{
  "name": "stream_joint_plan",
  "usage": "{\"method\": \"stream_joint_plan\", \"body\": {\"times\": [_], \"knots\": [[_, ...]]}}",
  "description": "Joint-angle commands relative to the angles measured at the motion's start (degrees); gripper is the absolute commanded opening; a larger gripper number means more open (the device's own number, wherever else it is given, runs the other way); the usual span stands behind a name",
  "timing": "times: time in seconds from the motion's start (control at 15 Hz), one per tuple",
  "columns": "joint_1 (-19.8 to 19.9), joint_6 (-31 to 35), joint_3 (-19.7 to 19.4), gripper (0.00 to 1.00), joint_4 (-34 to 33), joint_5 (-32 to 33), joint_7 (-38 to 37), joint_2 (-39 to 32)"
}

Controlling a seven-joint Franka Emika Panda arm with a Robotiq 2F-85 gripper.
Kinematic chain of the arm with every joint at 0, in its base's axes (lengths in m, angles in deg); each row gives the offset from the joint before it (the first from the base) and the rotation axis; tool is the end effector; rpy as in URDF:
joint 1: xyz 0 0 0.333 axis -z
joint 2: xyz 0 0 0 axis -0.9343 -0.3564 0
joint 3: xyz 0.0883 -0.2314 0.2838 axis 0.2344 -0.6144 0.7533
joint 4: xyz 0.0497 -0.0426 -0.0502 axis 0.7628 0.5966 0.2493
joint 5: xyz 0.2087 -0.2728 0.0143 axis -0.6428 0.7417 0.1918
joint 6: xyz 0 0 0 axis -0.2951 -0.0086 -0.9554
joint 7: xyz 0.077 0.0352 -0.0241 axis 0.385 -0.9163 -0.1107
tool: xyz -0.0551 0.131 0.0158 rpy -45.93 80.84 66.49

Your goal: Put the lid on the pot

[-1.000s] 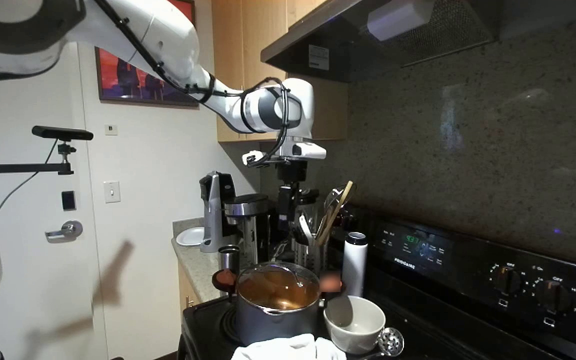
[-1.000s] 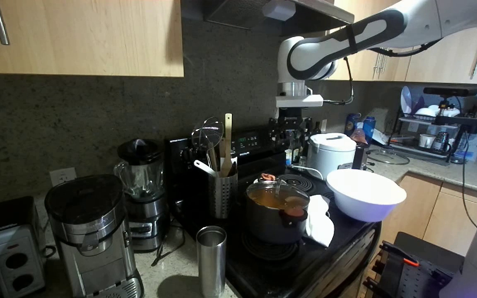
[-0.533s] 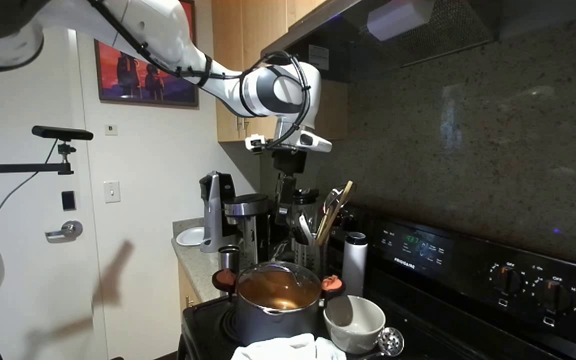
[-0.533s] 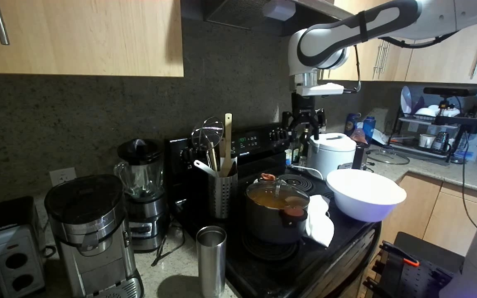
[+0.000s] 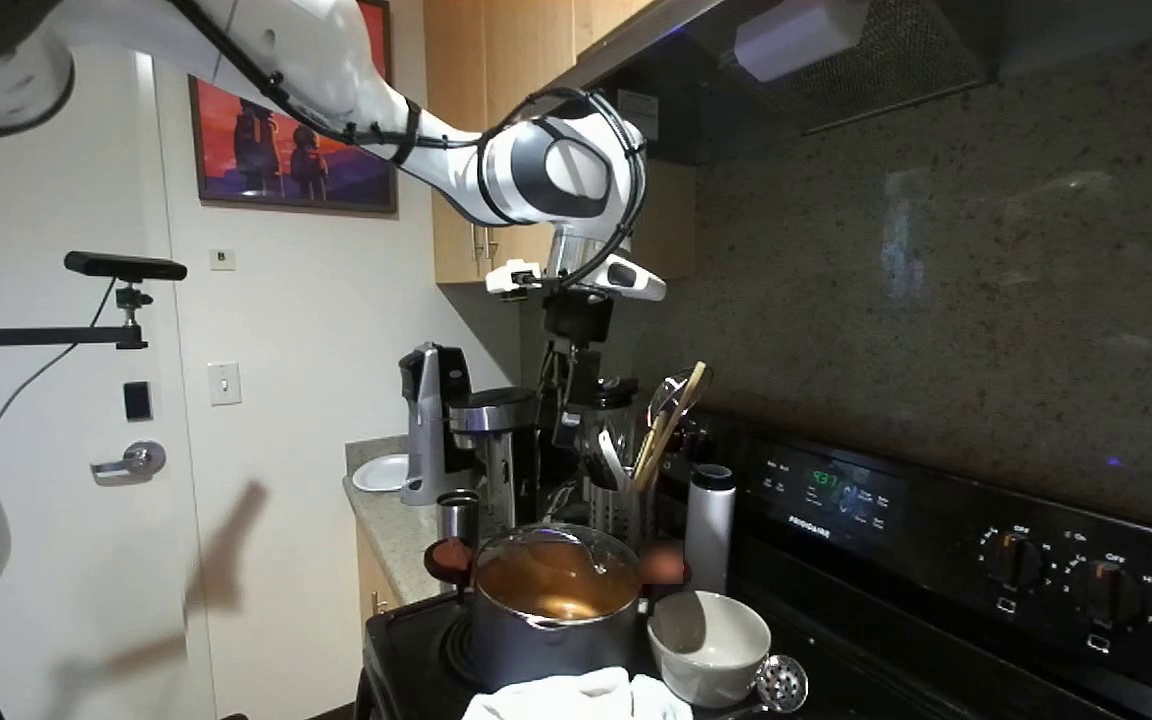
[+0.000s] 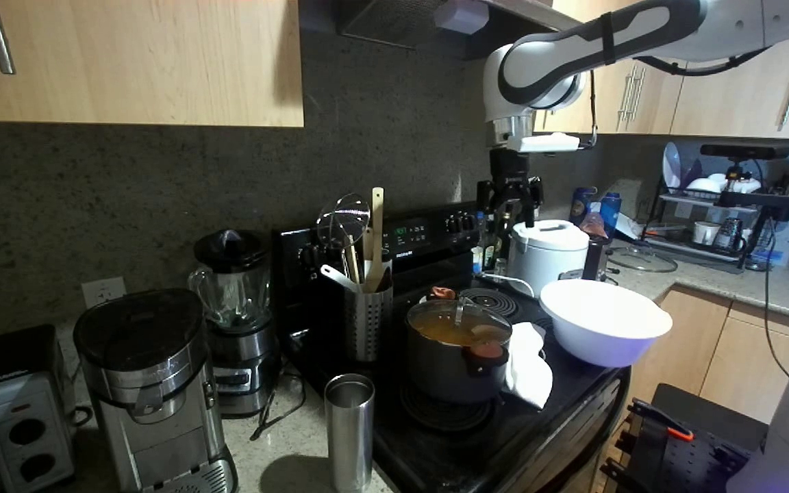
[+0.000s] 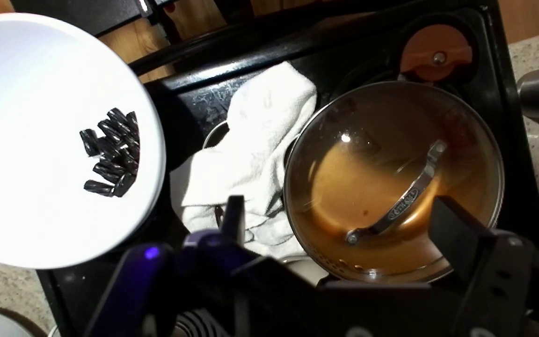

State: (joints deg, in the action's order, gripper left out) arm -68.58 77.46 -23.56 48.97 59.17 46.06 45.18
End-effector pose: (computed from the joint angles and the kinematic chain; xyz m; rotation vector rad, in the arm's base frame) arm 0.4567 -0.0082 0.5361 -3.0419 0.6396 0.3201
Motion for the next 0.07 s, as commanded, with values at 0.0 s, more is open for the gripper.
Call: {"method": "stream_joint_plan", "body": {"times": [0.0], "knots": [[0.3,-0.1,0.3,1.0,0.0,0.0,0.0,0.0]]}}
